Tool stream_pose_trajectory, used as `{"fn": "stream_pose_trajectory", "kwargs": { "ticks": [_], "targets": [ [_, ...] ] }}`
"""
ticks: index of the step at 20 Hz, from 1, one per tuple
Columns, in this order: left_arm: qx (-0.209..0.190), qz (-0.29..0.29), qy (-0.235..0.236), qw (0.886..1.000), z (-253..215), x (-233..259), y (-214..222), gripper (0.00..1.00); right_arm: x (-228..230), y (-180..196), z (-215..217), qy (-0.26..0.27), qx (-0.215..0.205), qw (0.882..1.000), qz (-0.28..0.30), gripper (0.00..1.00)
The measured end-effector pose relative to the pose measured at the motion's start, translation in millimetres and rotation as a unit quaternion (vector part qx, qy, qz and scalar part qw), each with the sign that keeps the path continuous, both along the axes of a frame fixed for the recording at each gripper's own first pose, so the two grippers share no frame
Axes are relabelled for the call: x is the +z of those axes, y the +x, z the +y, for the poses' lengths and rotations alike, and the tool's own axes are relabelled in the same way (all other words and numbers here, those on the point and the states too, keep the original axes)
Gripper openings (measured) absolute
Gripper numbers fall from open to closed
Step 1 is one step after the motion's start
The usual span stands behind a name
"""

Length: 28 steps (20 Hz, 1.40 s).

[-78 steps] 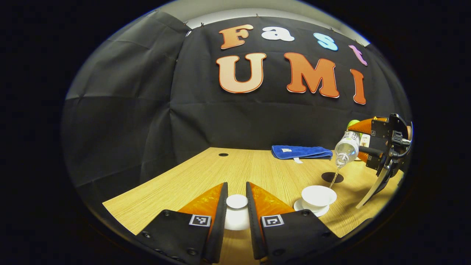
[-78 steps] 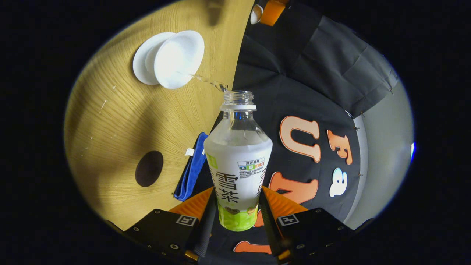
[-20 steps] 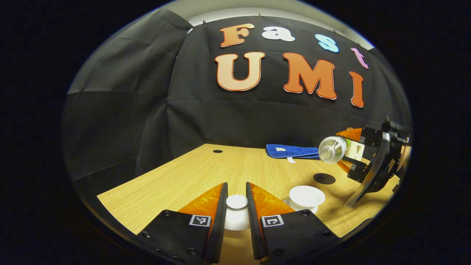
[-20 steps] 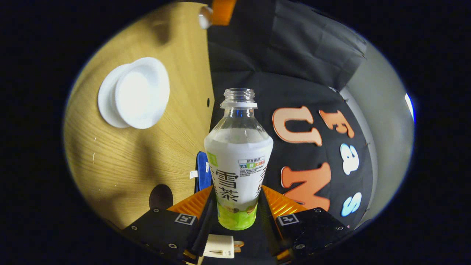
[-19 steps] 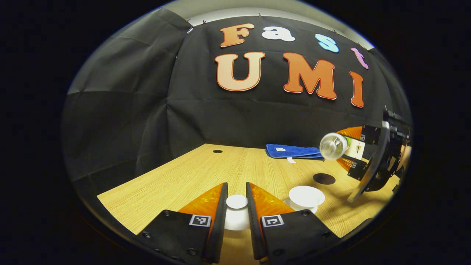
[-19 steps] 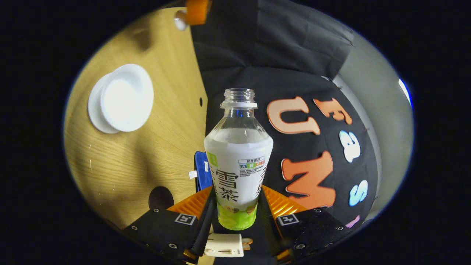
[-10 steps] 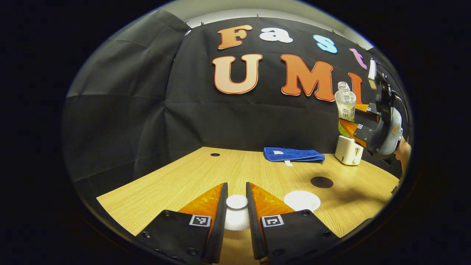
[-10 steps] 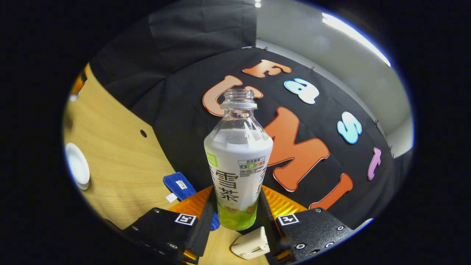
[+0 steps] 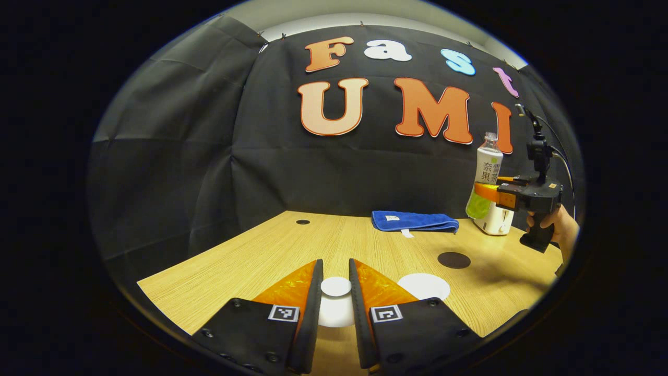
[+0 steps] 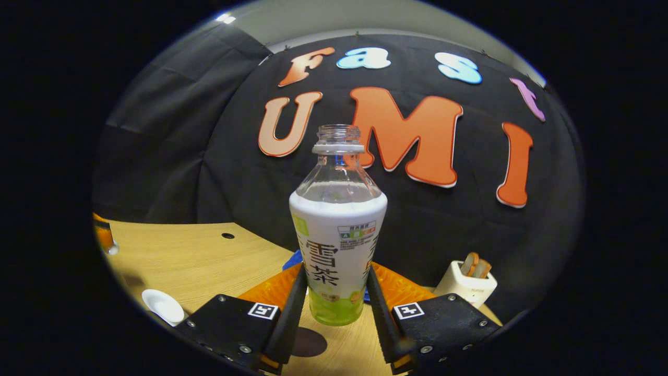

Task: Open the teacup lid with one hand, grasp the water bottle and pour water into the teacup with the other hand; after pouring, place the water bottle on the coaster and then close the teacup lid.

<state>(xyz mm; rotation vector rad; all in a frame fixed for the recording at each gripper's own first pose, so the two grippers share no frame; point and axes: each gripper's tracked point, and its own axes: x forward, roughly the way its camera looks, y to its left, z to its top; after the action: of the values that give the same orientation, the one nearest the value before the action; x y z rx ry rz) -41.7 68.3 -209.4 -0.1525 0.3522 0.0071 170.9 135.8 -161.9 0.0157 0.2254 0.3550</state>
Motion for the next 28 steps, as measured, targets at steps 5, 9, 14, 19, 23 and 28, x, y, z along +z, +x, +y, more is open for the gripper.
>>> {"fn": "stream_pose_trajectory", "kwargs": {
  "ticks": [5,9,14,19,23,28],
  "targets": [
    [0.002,0.006,0.0,1.0,0.4,-4.4,0.4,0.36,-41.8,-5.7,11.2,0.033,0.016,0.996,0.08,0.66],
    [-0.002,0.007,0.002,1.0,-2.9,-4.5,-0.4,0.36,-70.2,-14.7,19.7,0.029,0.03,0.992,0.12,0.66],
    [-0.001,0.012,0.003,1.0,-4.0,-9.1,-2.0,0.36,-100.4,-20.5,25.5,0.023,0.038,0.987,0.153,0.66],
    [-0.001,0.014,0.002,1.0,-7.6,-8.9,-1.2,0.36,-110.4,-19.4,31.6,0.018,0.042,0.987,0.157,0.66],
    [-0.007,0.014,-0.003,1.0,-14.9,-9.2,1.3,0.36,-112.5,-18.0,35.0,0.01,0.047,0.988,0.149,0.63],
    [-0.021,0.001,-0.02,1.0,-32.2,0.5,10.4,0.36,-115.1,-25.4,33.1,-0.003,0.058,0.986,0.155,0.85]
  ]
}}
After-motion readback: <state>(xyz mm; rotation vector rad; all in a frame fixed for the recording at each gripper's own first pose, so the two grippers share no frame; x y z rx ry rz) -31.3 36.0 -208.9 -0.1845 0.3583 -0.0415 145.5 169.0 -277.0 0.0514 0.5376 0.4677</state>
